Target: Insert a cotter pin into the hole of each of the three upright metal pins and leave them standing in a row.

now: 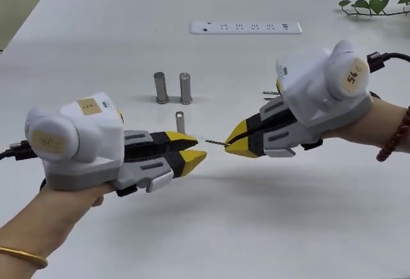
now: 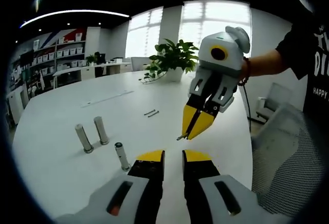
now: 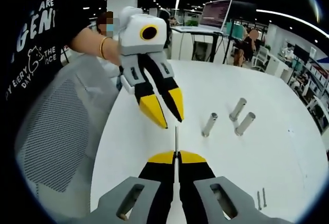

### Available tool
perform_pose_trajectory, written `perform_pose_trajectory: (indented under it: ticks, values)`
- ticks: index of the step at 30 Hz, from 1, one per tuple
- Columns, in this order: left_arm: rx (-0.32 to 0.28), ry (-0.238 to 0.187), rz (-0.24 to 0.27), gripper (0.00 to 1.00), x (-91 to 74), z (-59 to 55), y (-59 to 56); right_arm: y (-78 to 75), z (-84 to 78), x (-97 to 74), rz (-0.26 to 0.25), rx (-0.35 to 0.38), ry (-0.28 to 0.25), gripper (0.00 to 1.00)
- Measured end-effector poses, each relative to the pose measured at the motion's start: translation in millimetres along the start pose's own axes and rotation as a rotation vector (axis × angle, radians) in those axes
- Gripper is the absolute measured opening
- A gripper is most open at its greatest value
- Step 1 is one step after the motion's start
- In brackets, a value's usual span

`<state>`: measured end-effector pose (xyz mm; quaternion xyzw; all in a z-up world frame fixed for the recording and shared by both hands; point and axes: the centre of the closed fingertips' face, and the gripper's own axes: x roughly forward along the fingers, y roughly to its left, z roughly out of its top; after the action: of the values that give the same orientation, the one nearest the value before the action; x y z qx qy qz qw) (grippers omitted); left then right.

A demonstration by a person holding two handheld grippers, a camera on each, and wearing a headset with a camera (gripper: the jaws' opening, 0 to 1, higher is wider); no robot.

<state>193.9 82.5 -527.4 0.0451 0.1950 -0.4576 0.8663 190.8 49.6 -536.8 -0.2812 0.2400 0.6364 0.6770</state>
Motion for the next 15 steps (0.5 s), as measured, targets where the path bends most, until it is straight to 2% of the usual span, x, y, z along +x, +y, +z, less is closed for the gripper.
perform_pose_trajectory:
  ticks: [5,10,15]
  values:
    - [-0.018,-0.021,0.108,0.19,-0.5,0.4,19.2,-10.7,-5.4,1.8,-0.016,0.001,0.037,0.00]
    - [-0.028,-0.006,0.164,0.20,-0.4,-5.6,29.0,-19.2,-7.8,3.2,-0.026,-0.001,0.067,0.00]
    - [-0.049,-0.013,0.218,0.22,-1.3,-6.4,40.9,-36.6,-8.8,3.9,-0.050,0.012,0.093,0.00]
